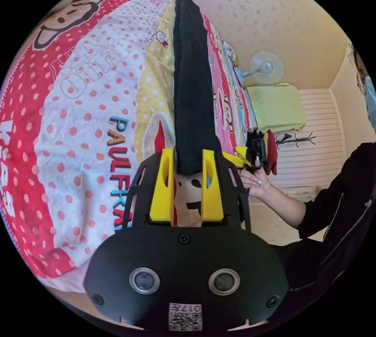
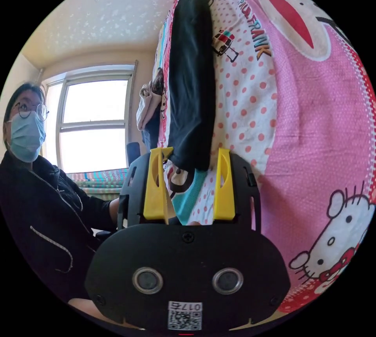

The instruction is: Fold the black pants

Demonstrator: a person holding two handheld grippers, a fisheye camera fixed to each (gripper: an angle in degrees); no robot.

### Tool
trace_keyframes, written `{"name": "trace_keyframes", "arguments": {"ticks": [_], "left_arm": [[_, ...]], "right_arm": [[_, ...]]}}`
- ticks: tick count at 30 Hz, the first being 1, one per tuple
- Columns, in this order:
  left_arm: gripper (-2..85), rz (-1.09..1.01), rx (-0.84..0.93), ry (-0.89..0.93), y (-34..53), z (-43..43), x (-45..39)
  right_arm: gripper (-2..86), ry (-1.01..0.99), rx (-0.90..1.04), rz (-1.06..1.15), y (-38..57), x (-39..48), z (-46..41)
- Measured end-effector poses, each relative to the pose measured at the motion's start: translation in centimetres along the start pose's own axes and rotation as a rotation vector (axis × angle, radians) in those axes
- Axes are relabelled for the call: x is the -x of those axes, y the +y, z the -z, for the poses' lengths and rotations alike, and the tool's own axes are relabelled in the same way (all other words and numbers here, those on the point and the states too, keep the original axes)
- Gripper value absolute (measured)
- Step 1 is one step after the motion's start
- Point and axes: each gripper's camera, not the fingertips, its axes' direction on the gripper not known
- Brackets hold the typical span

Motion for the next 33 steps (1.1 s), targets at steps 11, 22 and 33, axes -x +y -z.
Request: {"name": "trace_keyframes", "arguments": {"ticks": [11, 22, 33], "left_arm": [[9.9, 0.166, -0.043, 0.022, 0.6, -0.4, 1.7], [12.3, 0.091, -0.042, 0.136, 1.1, 4.5, 5.0], [23.3, 0.225, -0.2, 1.089, 1.5, 5.7, 12.3]], "right_arm": [[12.8, 0.004, -0.091, -0.126, 0.6, -5.6, -0.3], [7.2, -0.428, -0.088, -0.4, 1.2, -11.7, 1.8], [6.4, -0.952, -0.177, -0.388, 2.9, -9.8, 1.2]]}}
